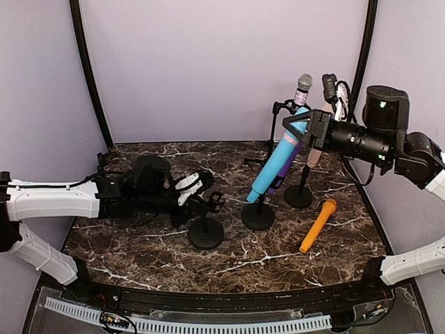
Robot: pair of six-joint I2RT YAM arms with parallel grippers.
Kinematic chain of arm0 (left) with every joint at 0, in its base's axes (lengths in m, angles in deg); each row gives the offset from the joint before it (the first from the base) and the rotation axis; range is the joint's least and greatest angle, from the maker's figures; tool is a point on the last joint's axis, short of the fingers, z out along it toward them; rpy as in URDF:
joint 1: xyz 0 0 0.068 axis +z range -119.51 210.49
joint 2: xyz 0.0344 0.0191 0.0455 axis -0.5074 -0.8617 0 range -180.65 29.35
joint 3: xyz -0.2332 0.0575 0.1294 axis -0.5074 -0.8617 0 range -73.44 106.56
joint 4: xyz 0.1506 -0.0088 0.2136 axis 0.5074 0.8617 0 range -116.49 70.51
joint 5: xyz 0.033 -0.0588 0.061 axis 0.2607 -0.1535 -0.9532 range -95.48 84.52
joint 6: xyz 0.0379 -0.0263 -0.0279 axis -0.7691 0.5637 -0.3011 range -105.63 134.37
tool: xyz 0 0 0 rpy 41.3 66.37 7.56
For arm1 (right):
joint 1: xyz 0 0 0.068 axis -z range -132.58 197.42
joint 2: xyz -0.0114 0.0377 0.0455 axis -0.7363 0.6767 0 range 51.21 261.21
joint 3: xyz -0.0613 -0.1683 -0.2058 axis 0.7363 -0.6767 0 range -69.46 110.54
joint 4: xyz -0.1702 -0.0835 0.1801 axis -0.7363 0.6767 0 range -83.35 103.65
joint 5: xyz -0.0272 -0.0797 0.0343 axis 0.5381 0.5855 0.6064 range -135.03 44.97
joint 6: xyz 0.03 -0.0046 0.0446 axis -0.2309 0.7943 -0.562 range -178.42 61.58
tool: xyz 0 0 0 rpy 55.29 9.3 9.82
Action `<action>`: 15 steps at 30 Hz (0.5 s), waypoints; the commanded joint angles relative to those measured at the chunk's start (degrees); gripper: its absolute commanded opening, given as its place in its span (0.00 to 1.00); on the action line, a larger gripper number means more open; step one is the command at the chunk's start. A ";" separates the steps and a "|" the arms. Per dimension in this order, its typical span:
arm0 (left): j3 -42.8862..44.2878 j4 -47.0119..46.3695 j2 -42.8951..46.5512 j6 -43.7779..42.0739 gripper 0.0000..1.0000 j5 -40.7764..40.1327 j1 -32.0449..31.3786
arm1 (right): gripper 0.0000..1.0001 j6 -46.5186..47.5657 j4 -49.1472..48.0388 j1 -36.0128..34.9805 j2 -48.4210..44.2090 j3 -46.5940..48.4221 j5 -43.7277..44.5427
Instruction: Remove the microphone from the stand
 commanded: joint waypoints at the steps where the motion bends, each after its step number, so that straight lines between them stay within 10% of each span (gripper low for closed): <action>1: -2.78 5.59 5.59 4.25 0.00 -6.63 3.82 | 0.27 -1.15 5.91 -0.24 -2.31 0.25 4.94; 15: 0.03 22.74 10.59 12.83 0.00 -19.55 22.13 | 0.29 -5.40 -0.59 5.69 -3.17 -11.88 -7.51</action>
